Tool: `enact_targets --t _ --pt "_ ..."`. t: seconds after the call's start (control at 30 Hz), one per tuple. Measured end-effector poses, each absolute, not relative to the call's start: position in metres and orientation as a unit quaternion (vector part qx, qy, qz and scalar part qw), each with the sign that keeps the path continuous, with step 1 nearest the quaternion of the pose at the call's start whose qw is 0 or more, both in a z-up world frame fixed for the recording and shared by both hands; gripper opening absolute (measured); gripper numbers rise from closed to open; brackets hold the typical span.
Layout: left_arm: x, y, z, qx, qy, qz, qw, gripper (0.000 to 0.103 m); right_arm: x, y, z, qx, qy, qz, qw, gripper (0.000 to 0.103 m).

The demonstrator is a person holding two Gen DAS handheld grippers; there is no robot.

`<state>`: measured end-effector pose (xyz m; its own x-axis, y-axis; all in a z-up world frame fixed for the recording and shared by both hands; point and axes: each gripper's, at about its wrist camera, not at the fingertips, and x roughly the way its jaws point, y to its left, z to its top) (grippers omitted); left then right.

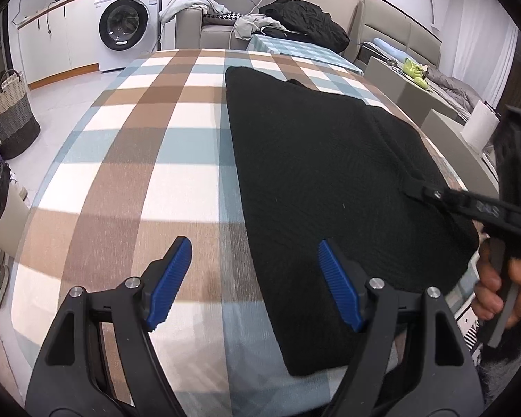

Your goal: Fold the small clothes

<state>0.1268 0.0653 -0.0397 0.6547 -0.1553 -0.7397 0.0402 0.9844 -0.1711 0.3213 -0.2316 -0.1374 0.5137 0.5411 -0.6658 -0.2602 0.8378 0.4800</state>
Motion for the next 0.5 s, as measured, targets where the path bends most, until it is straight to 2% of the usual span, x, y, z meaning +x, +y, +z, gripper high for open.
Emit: enact_targets --t 0.3,0.4,0.5 --pt "0.077 0.063 -0.050 -0.060 0.414 -0.074 0.905 0.075 0.242 -0.241 -0.141 0.155 0.421 0.274 0.851 0.024" --pt "0.069 0.063 -0.053 -0.047 0.417 -0.071 0.905 0.078 0.235 -0.237 -0.139 0.141 0.410 0.276 0.858 0.013" --pt "0.066 0.060 -0.058 -0.032 0.428 -0.069 0.900 0.078 0.232 -0.236 -0.134 0.128 0.406 0.274 0.862 0.013"
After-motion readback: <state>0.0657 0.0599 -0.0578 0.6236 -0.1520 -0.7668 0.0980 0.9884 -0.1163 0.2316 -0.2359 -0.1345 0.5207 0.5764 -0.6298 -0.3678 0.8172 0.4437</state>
